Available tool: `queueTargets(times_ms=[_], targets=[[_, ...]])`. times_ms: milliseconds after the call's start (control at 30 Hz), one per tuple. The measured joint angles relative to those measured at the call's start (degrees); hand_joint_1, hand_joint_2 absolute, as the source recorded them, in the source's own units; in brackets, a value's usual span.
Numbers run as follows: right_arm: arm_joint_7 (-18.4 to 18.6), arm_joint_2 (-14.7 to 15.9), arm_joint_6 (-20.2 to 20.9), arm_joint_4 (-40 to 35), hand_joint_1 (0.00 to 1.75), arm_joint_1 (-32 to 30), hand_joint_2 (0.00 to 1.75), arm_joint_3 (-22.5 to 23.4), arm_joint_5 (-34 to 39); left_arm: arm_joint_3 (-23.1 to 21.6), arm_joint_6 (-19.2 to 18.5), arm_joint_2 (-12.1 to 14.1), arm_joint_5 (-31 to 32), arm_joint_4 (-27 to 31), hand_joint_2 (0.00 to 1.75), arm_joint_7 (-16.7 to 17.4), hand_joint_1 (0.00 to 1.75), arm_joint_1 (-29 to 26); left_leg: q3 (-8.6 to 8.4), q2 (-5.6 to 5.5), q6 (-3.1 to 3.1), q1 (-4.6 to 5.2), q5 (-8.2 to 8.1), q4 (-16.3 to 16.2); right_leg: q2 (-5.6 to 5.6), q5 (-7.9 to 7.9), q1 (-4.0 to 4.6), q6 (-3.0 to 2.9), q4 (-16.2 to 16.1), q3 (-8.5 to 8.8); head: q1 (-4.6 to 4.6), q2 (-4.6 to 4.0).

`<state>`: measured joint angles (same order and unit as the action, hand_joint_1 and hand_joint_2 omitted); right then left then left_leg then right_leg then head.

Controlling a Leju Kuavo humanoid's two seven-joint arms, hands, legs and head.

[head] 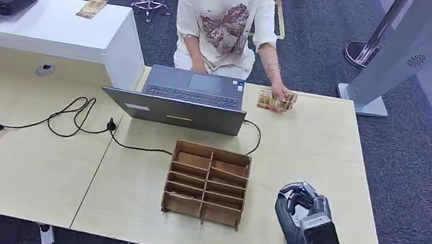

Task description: Pass the card to the sensor for recognition and then transmit it.

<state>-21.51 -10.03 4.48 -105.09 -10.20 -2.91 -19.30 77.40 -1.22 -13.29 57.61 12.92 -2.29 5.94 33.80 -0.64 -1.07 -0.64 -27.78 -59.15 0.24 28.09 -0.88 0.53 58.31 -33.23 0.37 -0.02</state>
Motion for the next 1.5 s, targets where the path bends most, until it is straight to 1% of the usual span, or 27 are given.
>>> queueTargets(times_ms=[133, 233, 333, 467, 600, 667, 833, 1000, 1133, 1267, 1500], targets=[[-0.57, 0.0, 0.5, -1.82, 1.75, 0.82, 1.75, -0.04, 0.18, 0.02, -0.15, 0.04, 0.26, 0.0, 0.0, -0.07, 0.0, 0.0, 0.02, -0.01, 0.0, 0.0, 0.0, 0.0, -0.02, 0.0, 0.0, 0.0, 0.01, 0.02, -0.02, 0.0], [-0.39, 0.02, 0.0, -3.48, 1.75, 3.29, 1.75, -1.05, -0.35, 0.0, -0.35, 0.11, 0.61, 0.0, 0.0, -0.07, 0.0, 0.06, 0.01, 0.01, 0.0, 0.0, 0.0, 0.0, 0.02, 0.0, 0.0, 0.0, 0.03, 0.03, 0.0, 0.0], [1.27, 0.37, -1.08, -4.66, 1.75, 7.23, 1.75, -2.98, -2.08, -0.04, -0.68, 0.28, 1.07, 0.0, 0.0, -0.09, 0.0, 0.04, -0.02, 0.03, 0.0, 0.0, 0.02, 0.0, 0.04, -0.01, 0.0, 0.0, 0.04, 0.02, -0.04, 0.02], [4.09, 1.64, -3.02, -4.98, 1.75, 13.83, 1.75, -7.0, -5.01, -0.22, -0.85, 0.5, 1.66, 0.0, 0.0, -0.26, 0.0, 0.11, -0.04, 0.01, 0.0, 0.0, 0.06, 0.0, 0.0, -0.02, 0.0, 0.0, 0.06, 0.07, -0.02, 0.0], [8.32, 2.56, -5.5, -3.53, 1.75, 21.37, 1.75, -10.62, -11.98, -0.72, -1.31, 0.61, 2.56, 0.0, 0.0, -0.35, 0.0, 0.18, -0.04, 0.03, -0.02, 0.0, 0.09, 0.0, 0.05, -0.05, 0.0, -0.01, 0.09, 0.04, 0.0, 0.0], [11.53, 2.89, -6.21, -1.17, 1.75, 26.21, 1.75, -12.68, -16.93, -1.14, -1.64, 0.68, 3.13, 0.0, 0.0, -0.35, 0.0, 0.24, -0.06, 0.04, -0.03, 0.0, 0.1, 0.0, 0.07, -0.06, 0.0, -0.02, 0.1, 0.05, 0.0, 0.0], [17.81, 3.04, -7.41, 7.4, 1.75, 36.16, 1.75, -16.19, -27.68, -2.34, -2.27, 0.92, 4.37, 0.0, 0.0, -0.15, 0.0, 0.24, -0.04, 0.01, -0.09, -0.01, 0.15, 0.0, 0.04, -0.06, 0.0, -0.03, 0.13, 0.04, -0.02, 0.0], [21.9, 2.6, -7.85, 17.1, 1.75, 44.24, 1.75, -18.03, -35.0, -3.48, -2.6, 1.01, 5.51, 0.0, 0.0, -0.15, 0.0, 0.26, -0.03, -0.01, -0.09, -0.01, 0.15, 0.0, 0.02, -0.06, 0.0, -0.03, 0.15, 0.03, 0.0, 0.0], [24.31, 1.75, -7.28, 25.58, 1.75, 50.18, 1.75, -18.54, -38.67, -4.28, -2.84, 1.14, 6.21, 0.0, 0.0, -0.15, 0.0, 0.27, -0.02, -0.01, -0.09, 0.0, 0.15, -0.01, 0.03, -0.06, 0.0, -0.03, 0.16, 0.01, -0.02, 0.02], [25.16, 0.81, -7.13, 34.56, 1.75, 55.63, 1.75, -18.58, -40.59, -4.94, -3.02, 1.18, 6.71, 0.0, 0.0, -0.15, 0.0, 0.27, -0.01, -0.02, -0.09, 0.0, 0.16, -0.01, 0.01, -0.06, 0.0, -0.03, 0.15, 0.0, 0.0, 0.02], [25.97, -0.39, -6.97, 46.47, 1.75, 61.64, 1.75, -17.73, -40.22, -5.88, -3.08, 1.36, 7.3, 0.0, 0.0, -0.13, 0.0, 0.26, -0.02, -0.02, -0.09, 0.0, 0.16, -0.02, 0.01, -0.06, 0.0, -0.03, 0.15, -0.01, -0.02, 0.0]])
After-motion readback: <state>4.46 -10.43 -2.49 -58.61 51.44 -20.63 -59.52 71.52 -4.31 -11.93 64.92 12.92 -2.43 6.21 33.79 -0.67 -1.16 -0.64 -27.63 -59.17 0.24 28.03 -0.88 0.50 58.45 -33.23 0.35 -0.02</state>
